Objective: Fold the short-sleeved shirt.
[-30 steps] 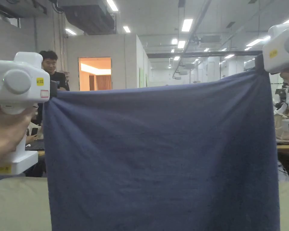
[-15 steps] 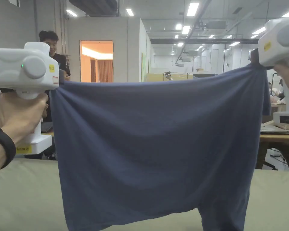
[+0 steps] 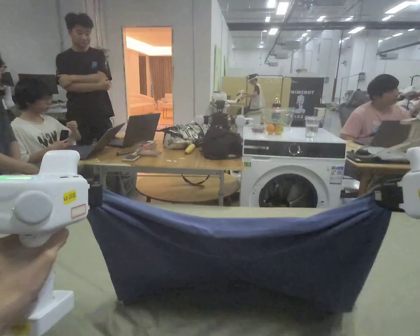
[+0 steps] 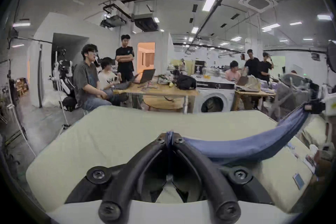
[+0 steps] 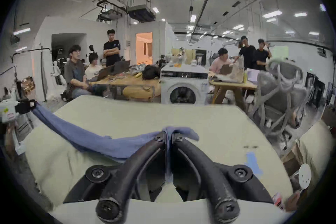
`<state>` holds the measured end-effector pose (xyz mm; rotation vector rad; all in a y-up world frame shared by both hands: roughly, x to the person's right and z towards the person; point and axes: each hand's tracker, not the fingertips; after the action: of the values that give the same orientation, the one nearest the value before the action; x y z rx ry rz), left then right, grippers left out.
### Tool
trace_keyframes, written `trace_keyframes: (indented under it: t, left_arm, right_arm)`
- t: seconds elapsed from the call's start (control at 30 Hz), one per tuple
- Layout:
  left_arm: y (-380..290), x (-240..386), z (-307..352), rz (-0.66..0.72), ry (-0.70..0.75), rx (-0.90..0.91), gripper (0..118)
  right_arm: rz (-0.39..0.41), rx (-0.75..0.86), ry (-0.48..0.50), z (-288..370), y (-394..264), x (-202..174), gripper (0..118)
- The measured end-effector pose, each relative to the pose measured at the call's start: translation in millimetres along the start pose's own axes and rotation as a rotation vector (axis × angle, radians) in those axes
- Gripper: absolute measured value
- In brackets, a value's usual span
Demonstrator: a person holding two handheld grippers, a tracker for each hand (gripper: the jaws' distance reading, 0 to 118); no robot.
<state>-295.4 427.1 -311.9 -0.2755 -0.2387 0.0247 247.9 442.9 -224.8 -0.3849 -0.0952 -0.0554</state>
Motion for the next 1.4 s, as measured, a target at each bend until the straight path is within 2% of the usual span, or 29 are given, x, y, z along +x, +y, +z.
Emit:
trace_keyframes:
  t: [0.07,0.1,0.13,0.23,0.3,0.37,0.43,0.47,0.57,0.6,0.63,0.67,0.7,0.73,0.83,0.97,1.1,1.17,1.2,1.23,1.27,1.33,1.37,1.4]
  left_arm:
    - [-40,0,38,-0.018,-0.051,-0.043,0]
    - [-60,-1,55,-0.003,-0.052,-0.081,0]
    - [-78,-1,71,-0.003,-0.073,-0.095,0]
    - [-132,-6,101,0.110,-0.122,-0.195,0]
    - [-164,-8,114,0.138,-0.126,-0.268,0]
    - [-195,-11,119,0.116,-0.125,-0.351,0]
    - [-222,-21,113,0.112,-0.104,-0.420,0]
    - [-230,-26,112,0.139,-0.118,-0.441,0]
    - [-245,-35,108,0.151,-0.086,-0.446,0]
    - [-246,-41,108,0.160,-0.095,-0.441,12]
    - [-245,-43,108,0.166,-0.091,-0.440,44]
    - [-243,-39,111,0.167,-0.073,-0.446,69]
    - [-241,-38,113,0.161,-0.063,-0.437,85]
    - [-235,-35,118,0.141,-0.054,-0.389,86]
    - [-212,-13,134,0.092,-0.029,-0.246,86]
    - [-181,30,148,0.056,-0.019,-0.081,86]
    - [-169,71,152,0.018,-0.001,0.102,86]
    - [-164,90,157,0.011,-0.001,0.116,73]
    - [-167,96,161,0.008,0.001,0.136,58]
    - [-169,102,164,0.012,0.000,0.143,24]
    - [-171,106,166,0.011,-0.006,0.143,0]
    - [-174,112,166,-0.033,-0.014,0.079,0]
    - [-176,116,171,-0.063,0.047,0.116,0]
    - [-177,115,175,-0.069,0.041,0.105,0]
  right_arm:
    - [0.024,-0.077,0.018,28,-52,1,0]
    - [0.014,-0.067,0.007,40,-76,0,0]
    - [0.031,-0.164,0.026,51,-101,-1,0]
    - [-0.041,-0.275,0.064,76,-168,-2,0]
    - [-0.070,-0.296,0.070,90,-208,-3,0]
    - [-0.074,-0.345,0.043,95,-238,1,0]
    - [-0.079,-0.404,0.057,99,-262,4,0]
    - [-0.091,-0.408,0.029,99,-272,5,0]
    - [-0.137,-0.409,0.030,97,-292,10,2]
    - [-0.137,-0.407,0.026,96,-294,12,8]
    - [-0.133,-0.395,-0.002,99,-295,12,31]
    - [-0.128,-0.381,-0.012,100,-296,14,52]
    - [-0.125,-0.360,-0.013,101,-295,15,63]
    - [-0.114,-0.313,-0.005,104,-290,14,63]
    - [-0.100,-0.170,-0.013,117,-269,0,63]
    - [-0.083,0.011,0.036,128,-240,-36,64]
    - [-0.029,0.112,0.070,127,-227,-75,63]
    - [-0.024,0.118,0.061,125,-225,-90,48]
    - [-0.005,0.142,0.062,126,-225,-96,32]
    - [0.045,0.176,0.026,127,-227,-104,6]
    - [0.078,0.181,-0.006,127,-228,-110,0]
    - [0.084,0.154,-0.026,125,-228,-118,0]
    - [0.064,0.132,-0.006,125,-229,-117,0]
    - [0.023,0.115,0.016,124,-231,-116,0]
